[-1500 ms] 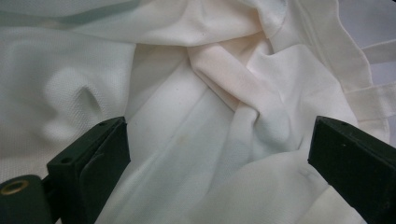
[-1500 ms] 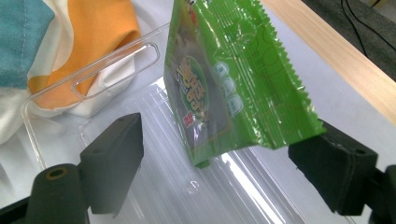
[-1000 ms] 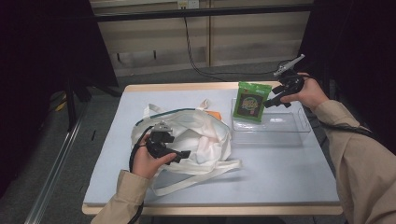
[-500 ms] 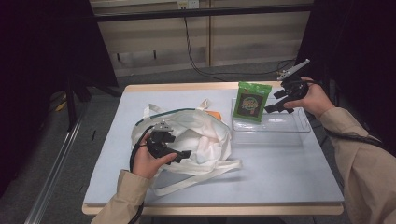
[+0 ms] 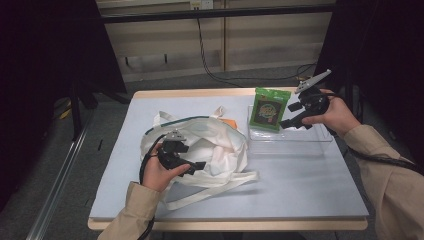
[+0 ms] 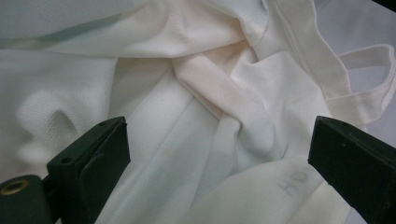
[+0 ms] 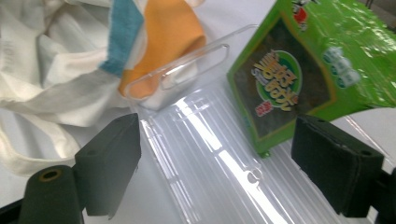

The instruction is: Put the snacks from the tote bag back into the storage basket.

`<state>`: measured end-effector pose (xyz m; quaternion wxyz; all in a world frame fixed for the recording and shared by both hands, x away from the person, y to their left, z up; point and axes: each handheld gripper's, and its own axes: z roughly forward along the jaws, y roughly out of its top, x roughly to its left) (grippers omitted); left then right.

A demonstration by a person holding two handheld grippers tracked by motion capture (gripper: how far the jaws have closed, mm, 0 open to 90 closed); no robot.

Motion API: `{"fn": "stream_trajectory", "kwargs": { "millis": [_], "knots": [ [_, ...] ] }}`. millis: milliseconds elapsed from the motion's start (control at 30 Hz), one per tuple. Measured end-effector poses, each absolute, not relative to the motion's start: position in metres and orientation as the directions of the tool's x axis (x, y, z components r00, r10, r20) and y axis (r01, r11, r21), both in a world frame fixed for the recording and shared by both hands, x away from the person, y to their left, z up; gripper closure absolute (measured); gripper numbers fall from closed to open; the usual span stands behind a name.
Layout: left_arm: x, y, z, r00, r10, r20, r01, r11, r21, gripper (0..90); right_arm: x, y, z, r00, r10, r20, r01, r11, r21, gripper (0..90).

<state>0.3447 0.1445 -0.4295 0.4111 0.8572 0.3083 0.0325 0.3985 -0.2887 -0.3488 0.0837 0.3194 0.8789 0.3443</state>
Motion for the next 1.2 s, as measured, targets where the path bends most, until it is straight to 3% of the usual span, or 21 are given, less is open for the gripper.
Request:
{"fn": "stream_trajectory", "kwargs": {
  "millis": [1200],
  "knots": [
    [0.344,0.141,-0.427,0.817,0.541,-0.199,0.494,-0.48,0.725,5.4,0.334,-0.257,-0.37,-0.882,0.467,0.07,0.379,0.611,0.695,13.7]
  ]
}}
